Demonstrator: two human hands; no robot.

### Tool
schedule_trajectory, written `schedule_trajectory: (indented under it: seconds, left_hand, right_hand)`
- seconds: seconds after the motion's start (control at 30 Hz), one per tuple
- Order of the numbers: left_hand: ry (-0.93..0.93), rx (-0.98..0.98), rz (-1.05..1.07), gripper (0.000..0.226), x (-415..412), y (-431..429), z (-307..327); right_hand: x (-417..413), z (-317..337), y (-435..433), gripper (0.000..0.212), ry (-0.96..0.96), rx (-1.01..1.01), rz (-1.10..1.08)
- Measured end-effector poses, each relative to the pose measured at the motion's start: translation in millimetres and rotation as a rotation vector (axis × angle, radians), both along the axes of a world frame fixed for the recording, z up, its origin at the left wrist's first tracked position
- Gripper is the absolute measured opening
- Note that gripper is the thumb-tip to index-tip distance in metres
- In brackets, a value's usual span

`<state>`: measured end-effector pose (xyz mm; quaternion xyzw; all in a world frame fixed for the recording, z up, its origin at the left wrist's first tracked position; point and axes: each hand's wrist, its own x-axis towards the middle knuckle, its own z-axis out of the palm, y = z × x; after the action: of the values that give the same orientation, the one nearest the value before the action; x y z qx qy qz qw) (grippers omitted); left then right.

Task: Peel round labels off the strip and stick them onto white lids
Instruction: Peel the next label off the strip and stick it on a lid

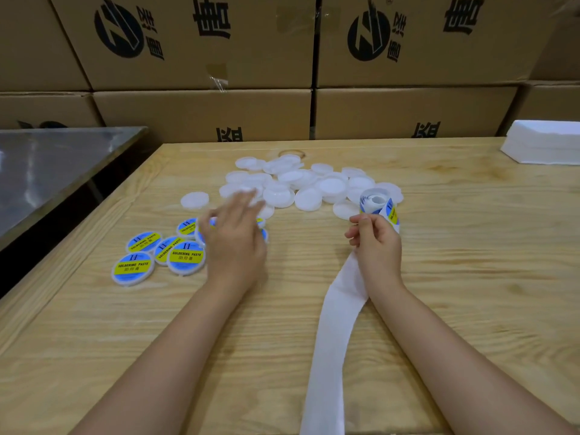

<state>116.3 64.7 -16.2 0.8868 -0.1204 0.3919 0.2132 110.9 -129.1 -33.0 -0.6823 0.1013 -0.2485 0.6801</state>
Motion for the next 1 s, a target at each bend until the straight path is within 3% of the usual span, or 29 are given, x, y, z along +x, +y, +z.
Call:
schedule_trajectory:
  seconds: [0.13, 0.33, 0.47, 0.6, 0.7, 1.0]
  left_hand:
    - [0.046, 0.179, -0.546, 0.026, -24, -30, -4]
    - [0.364, 0.370, -0.842, 0.029, -36, -50, -12]
    - [0.433, 0.322, -0.888, 0.026, -38, -52, -14]
    - [0.458, 0.257, -0.885, 0.027, -41, -53, -9]
    - [0.452, 0.248, -0.867, 0.034, -43, -53, -7]
    - [0.405, 0.278, -0.821, 0.020, -46, -55, -6]
  right_hand:
    - [2, -2, -1, 0.029, 0.007, 0.044, -0.013]
    - [4, 4, -10, 0.028, 0.033, 0.091, -0.037]
    - [3, 5, -20, 0.025, 0.092, -0.303, -0.108]
    - [2, 5, -27, 0.024, 0.146, -0.574, -0.137]
    - [2, 5, -32, 0.025, 0.115, -0.573, -0.094]
    - [3, 3, -36, 0.048, 0.075, -0.635, -0.080]
